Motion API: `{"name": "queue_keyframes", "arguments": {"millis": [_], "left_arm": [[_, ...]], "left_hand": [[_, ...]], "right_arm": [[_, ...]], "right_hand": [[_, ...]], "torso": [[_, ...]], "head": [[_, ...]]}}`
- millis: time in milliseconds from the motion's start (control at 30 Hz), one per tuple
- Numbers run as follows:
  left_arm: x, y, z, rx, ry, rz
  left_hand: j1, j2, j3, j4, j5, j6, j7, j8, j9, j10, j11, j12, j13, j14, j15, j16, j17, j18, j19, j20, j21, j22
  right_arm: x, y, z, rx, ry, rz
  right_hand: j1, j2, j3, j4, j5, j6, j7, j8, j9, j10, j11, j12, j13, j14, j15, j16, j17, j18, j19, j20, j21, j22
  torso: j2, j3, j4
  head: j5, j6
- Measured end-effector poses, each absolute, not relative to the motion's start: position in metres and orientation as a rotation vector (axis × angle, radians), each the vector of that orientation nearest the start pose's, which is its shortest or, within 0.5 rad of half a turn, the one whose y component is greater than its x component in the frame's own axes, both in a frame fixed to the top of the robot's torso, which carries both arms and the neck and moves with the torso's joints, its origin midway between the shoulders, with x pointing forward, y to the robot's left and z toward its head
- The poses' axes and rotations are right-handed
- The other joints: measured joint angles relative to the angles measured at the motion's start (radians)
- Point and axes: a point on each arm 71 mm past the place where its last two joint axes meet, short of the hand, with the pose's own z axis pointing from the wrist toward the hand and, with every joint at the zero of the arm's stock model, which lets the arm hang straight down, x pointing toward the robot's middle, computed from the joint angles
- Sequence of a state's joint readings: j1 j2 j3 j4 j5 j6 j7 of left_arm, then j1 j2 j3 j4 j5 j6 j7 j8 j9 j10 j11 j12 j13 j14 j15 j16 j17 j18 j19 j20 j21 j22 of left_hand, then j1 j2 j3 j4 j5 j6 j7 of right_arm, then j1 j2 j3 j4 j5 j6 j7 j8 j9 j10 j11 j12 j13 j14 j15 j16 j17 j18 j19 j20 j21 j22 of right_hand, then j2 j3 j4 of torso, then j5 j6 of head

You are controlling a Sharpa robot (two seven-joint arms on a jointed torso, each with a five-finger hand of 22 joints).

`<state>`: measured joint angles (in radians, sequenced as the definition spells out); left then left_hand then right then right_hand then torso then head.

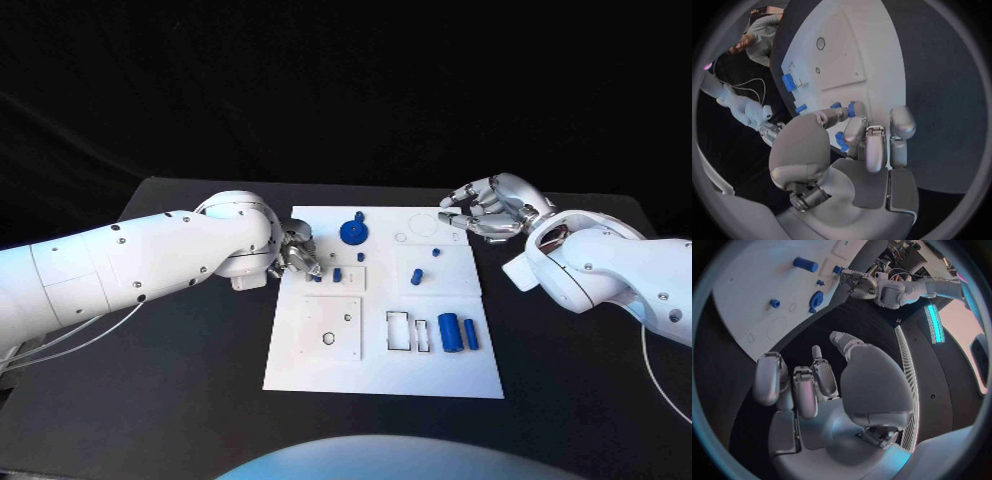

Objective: Assemble the parts on the task board

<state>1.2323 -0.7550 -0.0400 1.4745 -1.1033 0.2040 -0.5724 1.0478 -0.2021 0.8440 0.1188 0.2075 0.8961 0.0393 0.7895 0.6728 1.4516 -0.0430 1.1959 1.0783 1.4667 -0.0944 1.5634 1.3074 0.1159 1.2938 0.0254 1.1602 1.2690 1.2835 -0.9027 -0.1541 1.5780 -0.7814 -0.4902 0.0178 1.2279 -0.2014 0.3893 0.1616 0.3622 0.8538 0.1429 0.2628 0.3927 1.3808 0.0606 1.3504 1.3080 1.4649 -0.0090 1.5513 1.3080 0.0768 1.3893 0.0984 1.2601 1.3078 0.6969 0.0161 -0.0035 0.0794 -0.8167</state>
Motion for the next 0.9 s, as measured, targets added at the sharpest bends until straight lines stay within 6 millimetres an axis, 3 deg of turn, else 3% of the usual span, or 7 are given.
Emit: {"name": "queue_keyframes", "arguments": {"millis": [700,900], "left_arm": [[0.4865,0.1894,-0.2173,-0.105,2.364,-0.350],[0.4861,0.1887,-0.2171,-0.102,2.363,-0.351]], "left_hand": [[-0.005,0.003,-0.004,-0.006,0.016,0.010,0.003,0.004,-0.001,0.005,-0.005,0.004,0.005,0.000,0.000,0.004,0.000,0.000,0.000,0.000,0.000,0.004],[0.001,0.009,-0.011,-0.013,0.040,0.014,0.007,0.010,0.002,0.005,-0.005,0.012,0.012,0.000,0.000,0.004,0.000,0.000,0.007,0.000,0.005,0.009]], "right_arm": [[0.4797,-0.2264,-0.1798,0.473,1.654,0.924],[0.4798,-0.2264,-0.1799,0.473,1.654,0.924]], "right_hand": [[0.000,0.000,0.000,0.000,0.000,0.000,0.000,0.000,0.000,0.000,0.000,0.000,0.000,0.000,0.000,0.000,0.000,0.000,0.000,0.000,0.000,0.000],[0.000,0.000,0.000,0.000,0.000,0.000,0.000,0.000,0.000,0.000,0.000,0.000,0.000,0.000,0.000,0.000,0.000,0.000,0.000,0.000,0.000,0.000]], "torso": [[0.001,-0.0014,0.0006],[0.000,-0.0013,0.0006]], "head": [[0.001,-0.004],[0.001,-0.005]]}}
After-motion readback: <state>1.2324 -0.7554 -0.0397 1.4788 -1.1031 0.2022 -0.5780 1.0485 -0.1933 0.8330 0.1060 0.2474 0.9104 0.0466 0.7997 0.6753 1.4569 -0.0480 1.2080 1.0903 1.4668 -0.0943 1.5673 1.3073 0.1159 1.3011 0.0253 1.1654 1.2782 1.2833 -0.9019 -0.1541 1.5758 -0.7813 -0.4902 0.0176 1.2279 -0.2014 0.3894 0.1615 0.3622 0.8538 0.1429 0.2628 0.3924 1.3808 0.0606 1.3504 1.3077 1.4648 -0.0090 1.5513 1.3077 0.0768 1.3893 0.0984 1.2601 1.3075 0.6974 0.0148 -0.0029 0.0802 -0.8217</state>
